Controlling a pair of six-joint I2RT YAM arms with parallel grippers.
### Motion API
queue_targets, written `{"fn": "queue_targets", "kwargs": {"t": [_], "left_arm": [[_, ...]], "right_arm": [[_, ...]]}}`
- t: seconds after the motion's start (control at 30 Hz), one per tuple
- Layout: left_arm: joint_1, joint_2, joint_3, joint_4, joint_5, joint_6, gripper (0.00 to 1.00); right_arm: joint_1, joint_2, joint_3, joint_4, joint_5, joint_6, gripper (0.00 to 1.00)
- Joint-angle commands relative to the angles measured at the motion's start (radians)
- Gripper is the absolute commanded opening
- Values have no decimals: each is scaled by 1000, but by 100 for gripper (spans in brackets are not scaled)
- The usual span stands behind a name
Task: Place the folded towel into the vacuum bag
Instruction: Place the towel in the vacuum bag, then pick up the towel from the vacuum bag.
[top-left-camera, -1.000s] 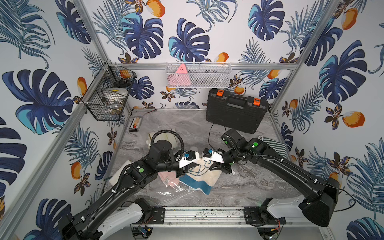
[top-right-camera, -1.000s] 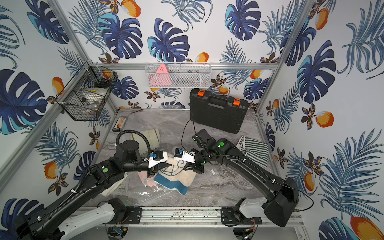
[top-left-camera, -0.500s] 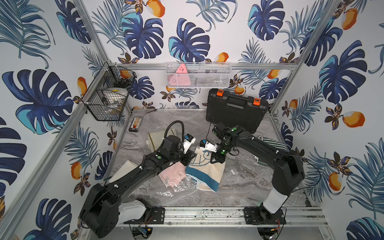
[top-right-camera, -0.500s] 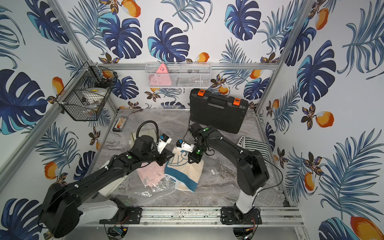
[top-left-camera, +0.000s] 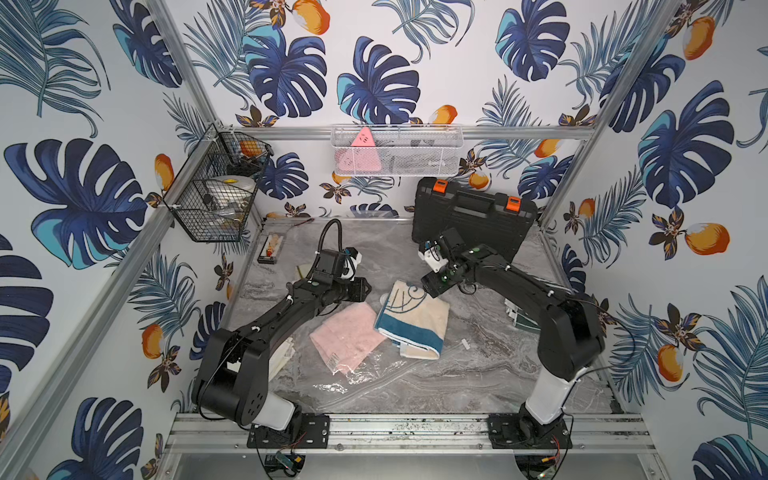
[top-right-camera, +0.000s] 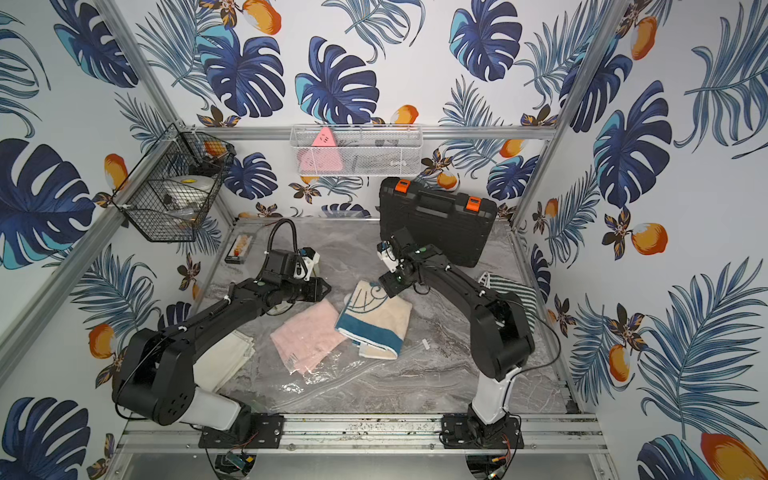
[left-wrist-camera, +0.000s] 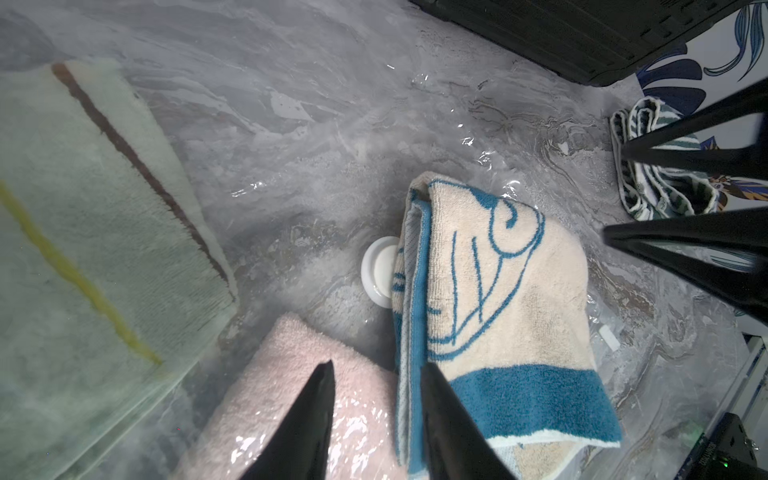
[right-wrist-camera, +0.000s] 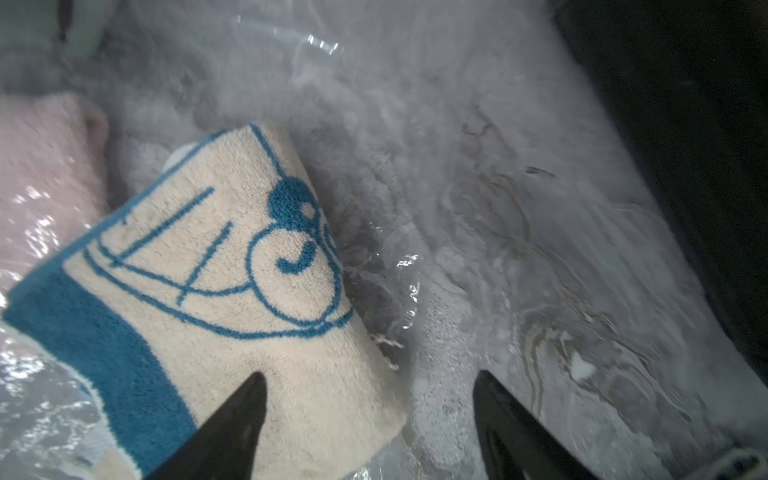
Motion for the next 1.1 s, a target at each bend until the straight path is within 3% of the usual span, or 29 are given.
{"fn": "queue_targets", "kwargs": {"t": [0.0, 0.1, 0.2, 0.27, 0.33, 0.4, 0.53, 0.7, 0.87, 1.07], "left_arm": [[-37, 11, 19, -22, 5, 11, 42], [-81, 45, 36, -6, -25, 13, 43], [-111, 82, 62, 17, -52, -7, 45], [-118, 118, 87, 18, -73, -21, 47], [-118, 157, 111, 19, -75, -35, 50], [-118, 195, 121, 32, -56, -57, 57], [-123, 255, 107, 66, -42, -107, 66], [-161, 323, 107, 100, -8, -135, 67], [-178, 381, 93, 125, 34, -192, 58], [-252, 332, 34, 157, 65, -282, 45]], "right_arm": [[8, -164, -114, 50, 209, 275, 100], [-28, -314, -276, 78, 265, 545, 100], [-104, -362, -351, 122, -43, 501, 98], [-147, -360, -365, 119, -228, 552, 80], [-148, -339, -362, 63, -281, 672, 65], [-141, -319, -397, 51, -363, 797, 63], [-47, -357, -551, 155, -344, 1004, 68], [28, -272, -590, 270, -359, 1062, 72], [29, -163, -583, 362, -371, 1089, 70], [22, -81, -521, 384, -394, 1052, 68]]}}
